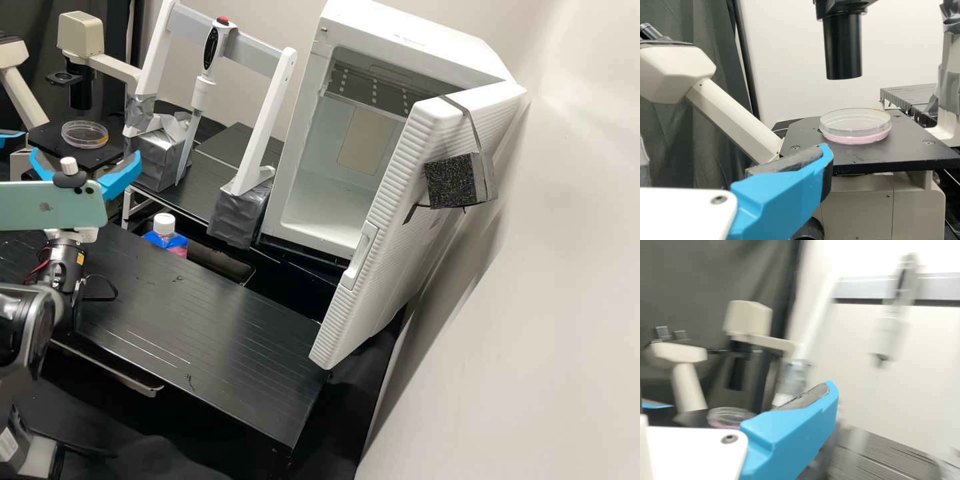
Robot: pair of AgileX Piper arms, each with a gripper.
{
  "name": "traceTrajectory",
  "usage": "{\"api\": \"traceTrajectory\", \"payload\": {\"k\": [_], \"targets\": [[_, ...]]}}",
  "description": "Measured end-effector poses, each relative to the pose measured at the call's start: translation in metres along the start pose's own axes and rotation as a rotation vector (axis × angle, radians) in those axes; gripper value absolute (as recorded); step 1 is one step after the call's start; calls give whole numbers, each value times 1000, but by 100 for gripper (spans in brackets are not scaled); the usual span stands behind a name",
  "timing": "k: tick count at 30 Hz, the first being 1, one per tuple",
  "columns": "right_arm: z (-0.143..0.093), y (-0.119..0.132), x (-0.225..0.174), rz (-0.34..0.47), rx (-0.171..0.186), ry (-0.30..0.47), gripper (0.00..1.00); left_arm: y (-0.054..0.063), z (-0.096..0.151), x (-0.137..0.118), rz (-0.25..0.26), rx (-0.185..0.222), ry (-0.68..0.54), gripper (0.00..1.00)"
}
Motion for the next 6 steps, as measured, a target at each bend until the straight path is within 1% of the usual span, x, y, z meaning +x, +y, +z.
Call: {"api": "traceTrajectory", "payload": {"k": [2, 4, 6], "targets": [[2, 6, -8, 38, 19, -38, 100, 0, 0, 0, 0, 0, 0, 100], [4, 11, -15, 55, 26, -52, 100, 0, 0, 0, 0, 0, 0, 100], [7, 14, -21, 65, 44, -62, 100, 0, 0, 0, 0, 0, 0, 100]]}}
